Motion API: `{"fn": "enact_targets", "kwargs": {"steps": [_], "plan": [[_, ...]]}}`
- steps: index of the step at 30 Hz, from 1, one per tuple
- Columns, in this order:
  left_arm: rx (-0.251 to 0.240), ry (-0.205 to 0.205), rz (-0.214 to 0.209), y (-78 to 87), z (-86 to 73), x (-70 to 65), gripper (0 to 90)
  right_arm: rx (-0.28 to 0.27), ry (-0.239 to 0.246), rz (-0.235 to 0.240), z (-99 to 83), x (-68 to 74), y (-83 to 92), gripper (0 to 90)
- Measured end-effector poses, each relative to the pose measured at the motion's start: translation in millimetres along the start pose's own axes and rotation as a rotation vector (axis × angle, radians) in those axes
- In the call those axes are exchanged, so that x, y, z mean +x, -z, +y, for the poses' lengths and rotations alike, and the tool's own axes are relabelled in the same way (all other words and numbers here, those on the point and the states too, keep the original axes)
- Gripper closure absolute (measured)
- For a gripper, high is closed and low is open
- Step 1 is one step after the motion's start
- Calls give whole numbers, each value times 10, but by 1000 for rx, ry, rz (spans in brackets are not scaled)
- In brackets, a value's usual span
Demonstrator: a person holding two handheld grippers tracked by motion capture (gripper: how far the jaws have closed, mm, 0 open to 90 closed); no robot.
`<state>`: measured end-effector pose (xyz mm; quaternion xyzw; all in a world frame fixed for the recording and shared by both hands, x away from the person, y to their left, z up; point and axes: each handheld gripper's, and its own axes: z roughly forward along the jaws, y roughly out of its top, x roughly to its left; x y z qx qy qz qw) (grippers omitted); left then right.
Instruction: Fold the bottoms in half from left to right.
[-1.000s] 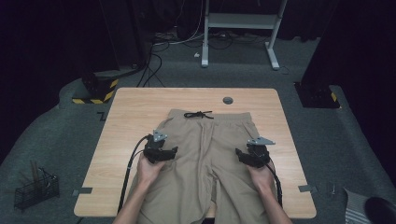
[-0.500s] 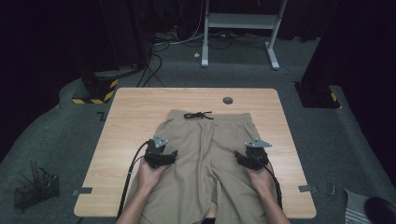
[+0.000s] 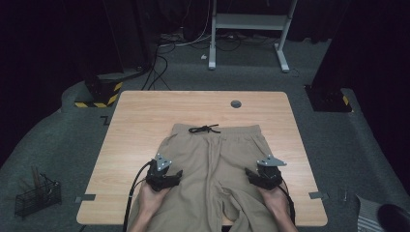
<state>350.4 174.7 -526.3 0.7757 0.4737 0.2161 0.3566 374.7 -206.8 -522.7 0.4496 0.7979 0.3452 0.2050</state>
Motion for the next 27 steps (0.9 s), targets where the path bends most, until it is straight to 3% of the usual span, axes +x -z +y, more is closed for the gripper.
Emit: {"fn": "enact_targets", "kwargs": {"steps": [4,5,7,9,12,13,20,24,25,27], "plan": [[10,9,-27,11,76,35,321,-9,8,12,1,11,15,422],[-16,32,-34,18,190,82,321,-42,-33,50,63,-20,10,424],[-32,51,-46,14,276,117,322,-56,-46,61,100,-32,5,425],[-49,70,-46,-72,451,186,324,-84,-54,64,281,-58,-58,430],[-36,73,-34,-178,542,227,322,-70,-46,54,390,-66,-161,433],[-12,61,-15,-293,598,249,322,-55,-36,32,443,-85,-260,436],[43,26,31,-514,565,273,317,-15,-43,-6,425,-139,-398,433],[40,20,32,-537,517,275,316,1,-24,-13,394,-123,-424,427],[13,21,33,-534,479,271,317,1,-23,-12,394,-128,-425,427],[4,18,32,-530,463,271,322,2,-27,-15,390,-119,-421,427]]}}
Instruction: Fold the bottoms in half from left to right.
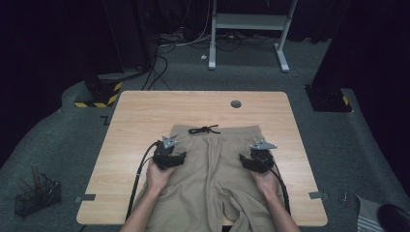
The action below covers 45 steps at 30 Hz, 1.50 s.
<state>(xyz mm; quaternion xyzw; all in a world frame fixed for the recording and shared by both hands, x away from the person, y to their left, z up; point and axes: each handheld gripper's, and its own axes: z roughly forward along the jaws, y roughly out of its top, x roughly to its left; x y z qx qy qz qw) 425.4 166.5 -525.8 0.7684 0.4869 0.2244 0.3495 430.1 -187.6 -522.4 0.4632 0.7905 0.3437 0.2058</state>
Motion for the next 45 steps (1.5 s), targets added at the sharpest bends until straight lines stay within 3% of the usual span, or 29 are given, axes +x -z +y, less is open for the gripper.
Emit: {"fn": "enact_targets", "kwargs": {"steps": [9,14,17,25,28,31,33,36,42,45], "plan": [[-1,-6,-9,137,-121,-105,320,-2,7,1,-131,75,139,424],[1,-23,-43,341,-298,-237,299,-2,16,15,-272,165,291,423],[-3,-5,-68,382,-325,-217,306,-2,29,33,-328,201,355,421],[-16,-8,-50,272,-66,-143,320,-48,0,38,-148,130,275,434],[2,5,-25,116,33,-67,326,-33,-8,24,8,70,102,435],[21,9,-22,41,-9,-55,328,1,-3,13,8,59,-1,430],[6,-13,-10,59,-47,-87,328,5,17,6,-1,81,8,421],[5,-10,-11,93,-78,-116,328,8,22,6,-35,104,44,419],[3,-32,-49,280,-242,-229,322,5,27,7,-222,217,243,416],[4,-23,-70,335,-277,-211,323,5,38,20,-290,253,318,412]]}}
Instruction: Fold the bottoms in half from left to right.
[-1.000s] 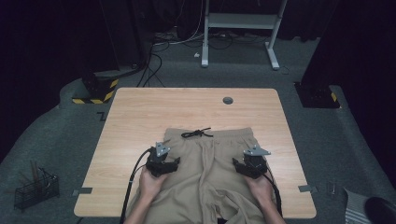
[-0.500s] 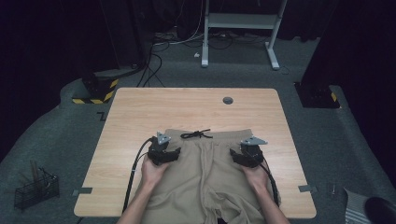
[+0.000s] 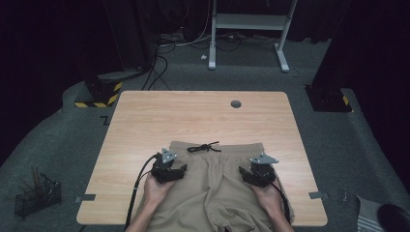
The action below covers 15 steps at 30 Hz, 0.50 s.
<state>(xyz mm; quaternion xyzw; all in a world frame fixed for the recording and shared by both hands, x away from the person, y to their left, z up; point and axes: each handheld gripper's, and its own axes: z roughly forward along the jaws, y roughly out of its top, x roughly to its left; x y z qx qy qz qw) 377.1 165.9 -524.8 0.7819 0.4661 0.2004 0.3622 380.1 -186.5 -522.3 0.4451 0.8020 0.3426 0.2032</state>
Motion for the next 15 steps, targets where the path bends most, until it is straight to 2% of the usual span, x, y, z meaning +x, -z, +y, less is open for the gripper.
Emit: {"fn": "enact_targets", "kwargs": {"steps": [4,7,8,9,10,11,12,14,15], "plan": [[-21,6,-2,40,85,85,337,0,1,13,7,-11,-1,394],[-30,13,43,90,199,201,325,-51,1,15,81,-17,15,414],[-30,13,43,90,199,201,319,-51,1,15,81,-17,15,414],[-17,30,51,84,218,256,315,-81,5,21,138,-10,21,425],[-9,45,61,74,225,298,313,-83,5,27,158,-7,6,425],[1,60,95,56,222,365,311,-74,11,30,175,-1,-19,424],[8,71,101,45,215,404,311,-67,16,31,184,7,-40,424],[17,84,99,30,206,442,298,-59,23,31,192,15,-70,424],[40,109,86,-11,188,513,286,-45,27,39,195,31,-127,423]]}}
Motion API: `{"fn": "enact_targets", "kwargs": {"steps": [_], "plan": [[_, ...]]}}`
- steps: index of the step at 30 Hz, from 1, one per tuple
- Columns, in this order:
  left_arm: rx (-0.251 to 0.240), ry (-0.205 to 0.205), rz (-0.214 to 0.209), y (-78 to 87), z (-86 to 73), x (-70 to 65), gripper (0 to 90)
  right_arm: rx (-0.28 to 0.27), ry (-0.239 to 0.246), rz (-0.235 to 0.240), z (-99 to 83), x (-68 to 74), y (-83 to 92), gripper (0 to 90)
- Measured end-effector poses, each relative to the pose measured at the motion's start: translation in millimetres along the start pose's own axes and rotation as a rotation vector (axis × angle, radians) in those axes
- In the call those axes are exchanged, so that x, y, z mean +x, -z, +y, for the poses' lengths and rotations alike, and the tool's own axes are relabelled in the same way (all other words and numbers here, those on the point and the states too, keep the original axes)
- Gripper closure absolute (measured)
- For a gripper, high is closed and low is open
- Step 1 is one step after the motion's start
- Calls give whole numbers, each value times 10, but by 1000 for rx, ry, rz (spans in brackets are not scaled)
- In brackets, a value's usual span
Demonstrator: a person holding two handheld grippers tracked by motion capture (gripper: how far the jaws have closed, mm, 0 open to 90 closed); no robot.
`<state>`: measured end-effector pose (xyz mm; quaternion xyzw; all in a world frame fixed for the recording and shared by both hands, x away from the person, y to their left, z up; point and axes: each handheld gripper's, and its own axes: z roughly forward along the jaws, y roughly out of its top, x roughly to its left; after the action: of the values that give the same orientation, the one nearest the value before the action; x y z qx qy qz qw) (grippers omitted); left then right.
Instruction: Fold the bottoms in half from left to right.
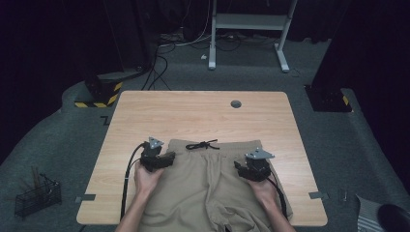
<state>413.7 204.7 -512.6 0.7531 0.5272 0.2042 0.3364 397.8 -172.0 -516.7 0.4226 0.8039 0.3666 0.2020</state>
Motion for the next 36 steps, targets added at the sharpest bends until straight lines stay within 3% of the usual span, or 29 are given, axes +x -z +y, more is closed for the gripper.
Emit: {"fn": "enact_targets", "kwargs": {"steps": [4,10,12,13,18,24,29,33,34,36], "plan": [[36,9,-22,-74,-11,47,266,14,12,2,-7,19,-45,420],[12,-33,-15,-92,-21,23,335,49,-4,0,-1,3,-86,400],[3,-54,-11,-99,-27,-17,425,50,0,-6,0,11,-87,396],[0,-64,-28,-96,-24,-33,425,51,-1,-5,0,8,-87,395],[0,-78,-70,-76,-24,-37,663,51,-2,-6,0,8,-88,391],[-3,-48,-120,-51,-26,2,827,51,-2,-7,0,9,-88,388],[-90,-23,-180,157,45,3,856,52,-4,-3,2,4,-88,389],[-96,-52,-188,228,109,-16,860,41,10,-10,23,33,-72,406],[-108,-49,-202,251,147,-18,861,2,6,24,73,71,-35,409],[-102,-41,-215,258,174,-9,861,-6,6,37,94,87,-28,408]]}}
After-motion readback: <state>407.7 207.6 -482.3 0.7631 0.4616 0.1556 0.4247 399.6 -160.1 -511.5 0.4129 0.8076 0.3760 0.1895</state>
